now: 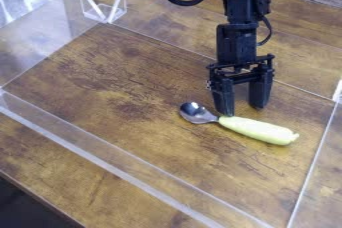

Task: Put the mushroom in the silver pot

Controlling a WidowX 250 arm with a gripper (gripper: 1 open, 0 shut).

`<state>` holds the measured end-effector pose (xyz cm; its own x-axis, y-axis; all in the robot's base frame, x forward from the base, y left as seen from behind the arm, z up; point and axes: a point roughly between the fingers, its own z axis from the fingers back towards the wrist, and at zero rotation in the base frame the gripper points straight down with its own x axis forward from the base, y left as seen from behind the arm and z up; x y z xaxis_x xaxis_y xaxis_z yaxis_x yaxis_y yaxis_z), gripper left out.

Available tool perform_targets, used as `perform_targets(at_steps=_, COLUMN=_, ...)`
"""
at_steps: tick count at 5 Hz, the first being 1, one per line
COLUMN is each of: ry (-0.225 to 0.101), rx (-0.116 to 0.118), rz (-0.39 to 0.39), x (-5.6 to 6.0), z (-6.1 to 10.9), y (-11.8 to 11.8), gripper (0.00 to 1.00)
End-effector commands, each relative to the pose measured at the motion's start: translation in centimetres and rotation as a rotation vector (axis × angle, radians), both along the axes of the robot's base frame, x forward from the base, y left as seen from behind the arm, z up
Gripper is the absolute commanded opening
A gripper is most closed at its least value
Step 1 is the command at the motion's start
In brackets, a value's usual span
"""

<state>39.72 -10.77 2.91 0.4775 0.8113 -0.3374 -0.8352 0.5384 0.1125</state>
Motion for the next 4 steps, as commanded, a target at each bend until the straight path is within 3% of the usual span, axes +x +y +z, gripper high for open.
perform_targets(at_steps=1, ry=-0.044, rx=-0.005, rz=-0.001, x=-0.53, z=2.76, y=-1.63, gripper=1.0)
perform_targets(at_steps=3, ry=-0.027, rx=0.007, rz=0.034, x=0.32, z=2.82, y=-0.92, gripper=1.0)
perform_targets(at_steps=4, ry=-0.018, rx=0.016, rz=0.051, x=-0.09, z=2.41, y=-1.27, gripper=1.0)
